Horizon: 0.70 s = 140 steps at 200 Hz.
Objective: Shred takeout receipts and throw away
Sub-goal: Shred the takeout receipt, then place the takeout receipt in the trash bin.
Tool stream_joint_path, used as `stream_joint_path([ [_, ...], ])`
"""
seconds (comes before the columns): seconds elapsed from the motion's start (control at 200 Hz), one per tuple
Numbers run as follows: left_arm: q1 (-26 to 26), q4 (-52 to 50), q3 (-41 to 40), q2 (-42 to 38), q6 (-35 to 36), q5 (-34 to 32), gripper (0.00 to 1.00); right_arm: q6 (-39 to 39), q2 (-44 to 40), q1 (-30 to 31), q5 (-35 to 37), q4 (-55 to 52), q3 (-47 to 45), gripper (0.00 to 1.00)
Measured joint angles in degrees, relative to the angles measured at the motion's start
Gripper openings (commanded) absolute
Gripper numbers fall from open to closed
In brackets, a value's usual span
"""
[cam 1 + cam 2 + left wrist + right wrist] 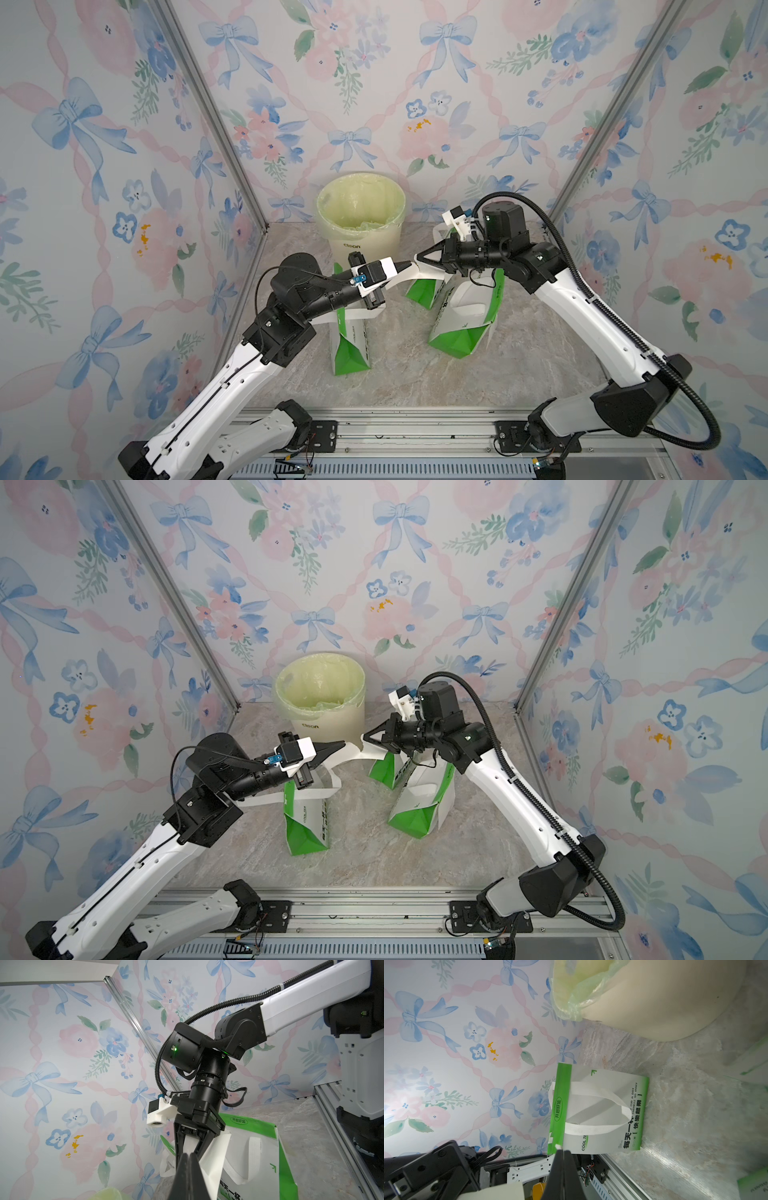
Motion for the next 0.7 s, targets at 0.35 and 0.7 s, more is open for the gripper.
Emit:
stream_joint_path([
  [0.35, -0.2, 11.56, -0.85, -2.97, -15.69, -8.39, 0.0, -9.07, 1.73, -1.51, 10.84, -12.31, 4.94, 0.0],
  [0.7, 0.59, 16.46, -1.57, 1.68, -38.66, -33.11, 0.0, -14.01, 1.38, 0.48, 13.33, -2.62, 6.73, 0.0],
])
